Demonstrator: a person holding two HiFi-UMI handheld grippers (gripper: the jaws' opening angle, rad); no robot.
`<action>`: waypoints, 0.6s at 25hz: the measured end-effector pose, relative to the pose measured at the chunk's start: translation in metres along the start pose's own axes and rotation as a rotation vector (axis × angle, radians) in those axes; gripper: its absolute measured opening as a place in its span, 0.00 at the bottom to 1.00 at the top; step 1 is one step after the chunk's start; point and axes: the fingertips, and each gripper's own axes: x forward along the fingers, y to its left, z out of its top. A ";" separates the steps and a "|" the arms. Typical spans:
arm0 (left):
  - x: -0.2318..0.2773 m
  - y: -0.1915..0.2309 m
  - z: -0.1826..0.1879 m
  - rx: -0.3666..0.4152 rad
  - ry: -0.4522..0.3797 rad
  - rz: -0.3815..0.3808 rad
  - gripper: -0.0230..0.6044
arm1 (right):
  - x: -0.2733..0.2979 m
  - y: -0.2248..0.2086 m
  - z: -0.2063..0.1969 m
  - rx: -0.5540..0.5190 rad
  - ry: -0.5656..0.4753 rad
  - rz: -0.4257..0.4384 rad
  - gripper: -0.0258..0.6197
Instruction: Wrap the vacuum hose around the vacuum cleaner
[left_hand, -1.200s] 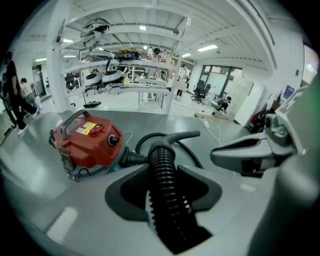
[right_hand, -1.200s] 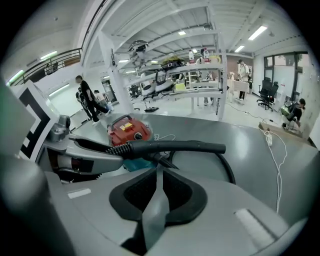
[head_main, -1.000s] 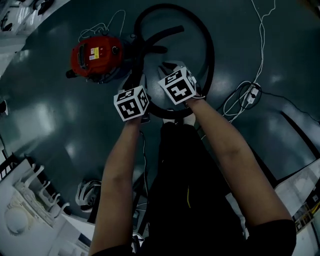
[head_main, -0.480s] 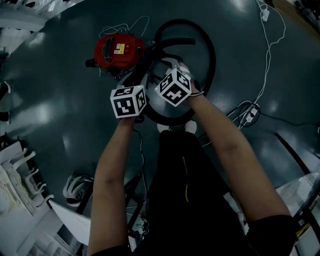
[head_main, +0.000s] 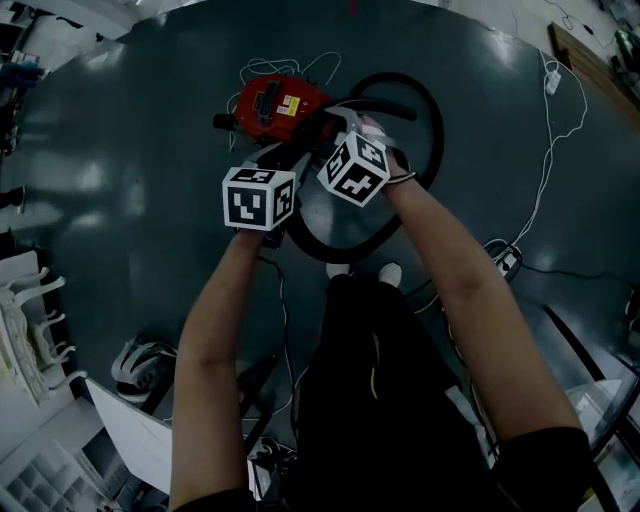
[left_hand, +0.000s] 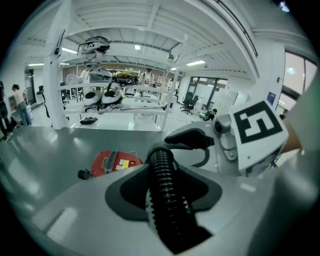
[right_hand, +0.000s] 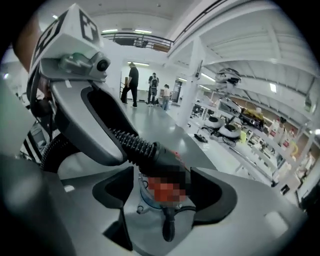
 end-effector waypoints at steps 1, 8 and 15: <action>-0.007 0.003 0.002 0.013 -0.003 -0.009 0.32 | 0.003 0.004 0.010 -0.049 -0.002 0.003 0.57; -0.047 0.023 0.003 0.050 -0.010 -0.096 0.32 | 0.026 0.026 0.061 -0.351 0.001 0.031 0.63; -0.068 0.039 0.013 -0.012 -0.052 -0.208 0.30 | 0.042 0.032 0.084 -0.401 0.050 0.082 0.57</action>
